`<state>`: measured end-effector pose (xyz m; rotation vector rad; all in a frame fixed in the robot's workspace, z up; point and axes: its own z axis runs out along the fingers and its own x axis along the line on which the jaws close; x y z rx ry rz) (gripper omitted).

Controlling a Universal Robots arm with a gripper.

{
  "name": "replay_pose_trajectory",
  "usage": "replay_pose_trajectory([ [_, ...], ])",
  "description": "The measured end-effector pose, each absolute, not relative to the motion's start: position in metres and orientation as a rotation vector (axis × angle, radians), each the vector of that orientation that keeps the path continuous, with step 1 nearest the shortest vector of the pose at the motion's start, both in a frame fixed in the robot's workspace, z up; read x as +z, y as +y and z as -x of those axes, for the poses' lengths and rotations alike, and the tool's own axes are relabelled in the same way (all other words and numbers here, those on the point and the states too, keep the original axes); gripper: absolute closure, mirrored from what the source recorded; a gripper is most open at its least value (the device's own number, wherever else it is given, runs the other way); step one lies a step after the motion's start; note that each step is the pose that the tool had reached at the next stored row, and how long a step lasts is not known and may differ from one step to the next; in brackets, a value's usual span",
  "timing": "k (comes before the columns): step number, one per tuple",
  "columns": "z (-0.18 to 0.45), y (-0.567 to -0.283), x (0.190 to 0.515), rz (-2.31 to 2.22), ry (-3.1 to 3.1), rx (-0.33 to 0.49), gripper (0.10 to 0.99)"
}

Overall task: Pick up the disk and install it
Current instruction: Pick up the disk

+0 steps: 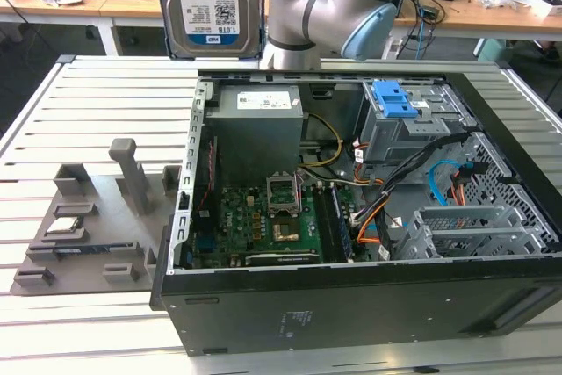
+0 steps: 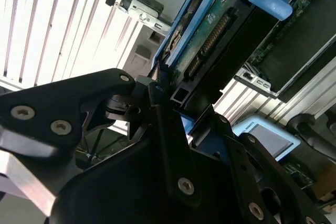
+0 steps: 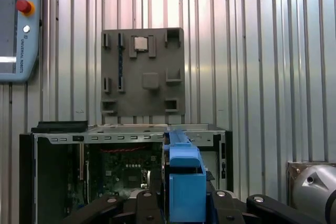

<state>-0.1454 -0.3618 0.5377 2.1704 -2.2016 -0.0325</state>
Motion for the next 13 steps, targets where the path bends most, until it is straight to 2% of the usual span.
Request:
replay_pose_trajectory([
  [13, 0.09, -0.362, 0.538, -2.171, -2.202, -0.033, 0.718],
])
